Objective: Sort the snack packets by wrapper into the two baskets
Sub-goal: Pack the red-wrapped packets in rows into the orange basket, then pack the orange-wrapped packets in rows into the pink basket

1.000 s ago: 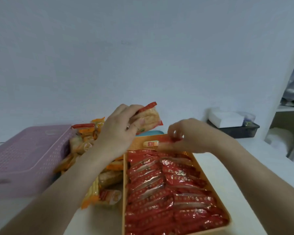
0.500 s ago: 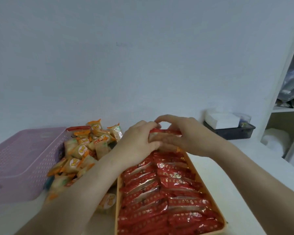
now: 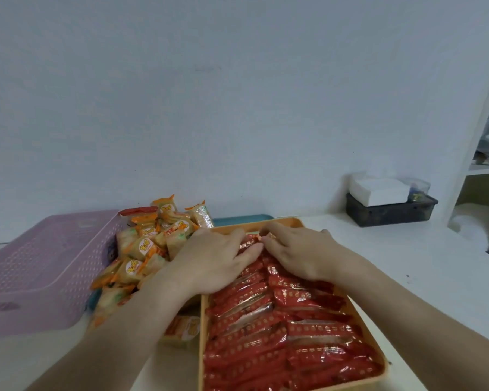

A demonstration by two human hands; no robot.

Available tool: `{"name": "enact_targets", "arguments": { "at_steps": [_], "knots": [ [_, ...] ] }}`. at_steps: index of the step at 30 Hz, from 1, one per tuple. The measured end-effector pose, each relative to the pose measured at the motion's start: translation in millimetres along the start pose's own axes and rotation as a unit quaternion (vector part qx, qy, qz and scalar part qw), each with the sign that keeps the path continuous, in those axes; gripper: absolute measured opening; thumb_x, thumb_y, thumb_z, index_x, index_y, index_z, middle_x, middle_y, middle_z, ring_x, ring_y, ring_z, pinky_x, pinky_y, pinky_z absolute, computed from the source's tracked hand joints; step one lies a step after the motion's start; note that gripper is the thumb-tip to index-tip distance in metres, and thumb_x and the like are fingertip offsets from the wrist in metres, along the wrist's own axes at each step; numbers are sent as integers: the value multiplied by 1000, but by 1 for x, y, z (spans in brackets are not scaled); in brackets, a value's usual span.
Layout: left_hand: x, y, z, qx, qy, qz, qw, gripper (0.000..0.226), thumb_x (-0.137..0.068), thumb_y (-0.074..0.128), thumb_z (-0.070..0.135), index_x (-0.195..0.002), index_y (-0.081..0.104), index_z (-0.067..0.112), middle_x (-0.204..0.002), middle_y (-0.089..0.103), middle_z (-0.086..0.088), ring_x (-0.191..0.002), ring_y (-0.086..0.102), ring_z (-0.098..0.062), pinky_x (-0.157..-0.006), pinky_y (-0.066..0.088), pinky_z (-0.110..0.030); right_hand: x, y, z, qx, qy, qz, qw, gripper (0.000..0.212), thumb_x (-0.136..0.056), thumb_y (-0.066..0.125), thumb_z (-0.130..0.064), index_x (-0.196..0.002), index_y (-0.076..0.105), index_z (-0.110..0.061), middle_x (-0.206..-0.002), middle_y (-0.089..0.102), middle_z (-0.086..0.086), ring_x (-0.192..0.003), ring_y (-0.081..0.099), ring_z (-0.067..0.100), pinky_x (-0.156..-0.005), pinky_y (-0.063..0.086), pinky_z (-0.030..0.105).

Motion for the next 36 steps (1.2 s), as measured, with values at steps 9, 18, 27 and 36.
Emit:
{"name": "enact_targets", "arguments": {
  "at_steps": [9,18,27,36],
  "knots": [
    [-2,-5,-6,-46,-15,45,998,39,-99,28,53,-125,52,35,-113,58,11,-112,50,-14,-100,32,-41,2,4,-1,82,-4,62,995,42,-100,17,-46,-87,53,-27,-83,57,-11,-93,57,16,-98,24,52],
    [57,-4,24,-16,58,-8,998,84,-76,9,71,-146,32,32,-157,27,8,-144,24,-12,-118,22,-39,42,4,-25,37,-78,103,991,47,-97,26,-43,-136,47,-25,-142,49,2,-132,43,24,-107,36,45],
    [65,3,29,258,-47,130,956,29,-93,53,22,-117,64,35,-130,60,13,-121,49,-7,-108,36,-28,60,22,-18,159,-27,67,985,58,-98,16,-39,-151,22,-17,-160,21,8,-147,17,22,-115,25,43],
    [59,6,53,420,-82,207,880,40,-87,43,-4,-94,70,25,-111,67,7,-105,59,-11,-96,50,-37,69,-18,-10,23,32,85,996,34,-95,44,-31,-120,64,-19,-126,63,4,-121,52,21,-100,39,34]
  ]
}}
Point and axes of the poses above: each hand's wrist, its own x-axis away from the middle knuckle, its own y-axis out of the palm, z = x × y, the point moved 3 cm from there along -x, towards the middle knuckle
